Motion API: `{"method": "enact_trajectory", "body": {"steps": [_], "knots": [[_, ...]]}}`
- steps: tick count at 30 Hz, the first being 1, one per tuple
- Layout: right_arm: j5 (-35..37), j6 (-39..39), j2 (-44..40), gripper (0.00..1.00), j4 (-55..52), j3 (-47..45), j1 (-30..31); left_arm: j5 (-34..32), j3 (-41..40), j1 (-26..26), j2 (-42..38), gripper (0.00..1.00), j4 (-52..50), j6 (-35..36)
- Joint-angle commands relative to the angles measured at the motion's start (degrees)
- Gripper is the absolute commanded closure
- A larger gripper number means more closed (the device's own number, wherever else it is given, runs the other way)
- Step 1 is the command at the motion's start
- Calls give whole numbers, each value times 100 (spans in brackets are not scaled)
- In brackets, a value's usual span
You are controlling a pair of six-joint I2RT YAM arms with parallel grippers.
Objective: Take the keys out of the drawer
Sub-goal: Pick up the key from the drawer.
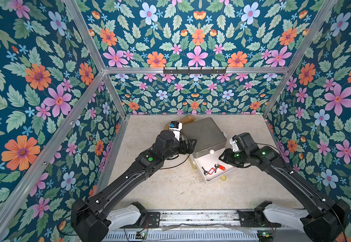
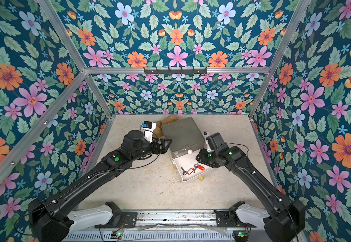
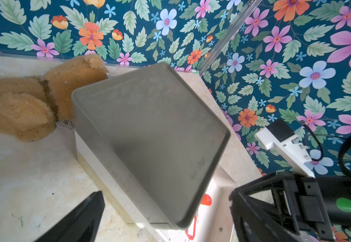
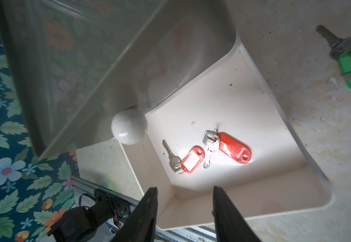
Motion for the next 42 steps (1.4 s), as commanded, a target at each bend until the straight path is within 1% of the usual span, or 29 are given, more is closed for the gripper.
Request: {"method": "enact_trajectory", "body": {"steps": [1, 4, 9, 15, 32, 42], "knots": [[462, -76, 207, 55, 31, 1, 199, -35, -130, 8, -80, 1, -2, -104], [656, -16, 281, 57, 160, -111, 269, -28, -280, 8, -166, 0, 35, -187], [658, 63, 357, 63, 549, -401, 322, -39, -442, 8, -294, 1, 39, -266], [699, 108, 447, 67, 908, -637, 334, -43, -556, 8, -377, 1, 39, -324], [882, 9, 815, 73, 1188, -712, 339, -62, -605, 8, -380, 1, 28, -355], [911, -40, 1035, 75, 1298, -639, 340, -79, -639, 8, -417, 0, 11, -364]]}}
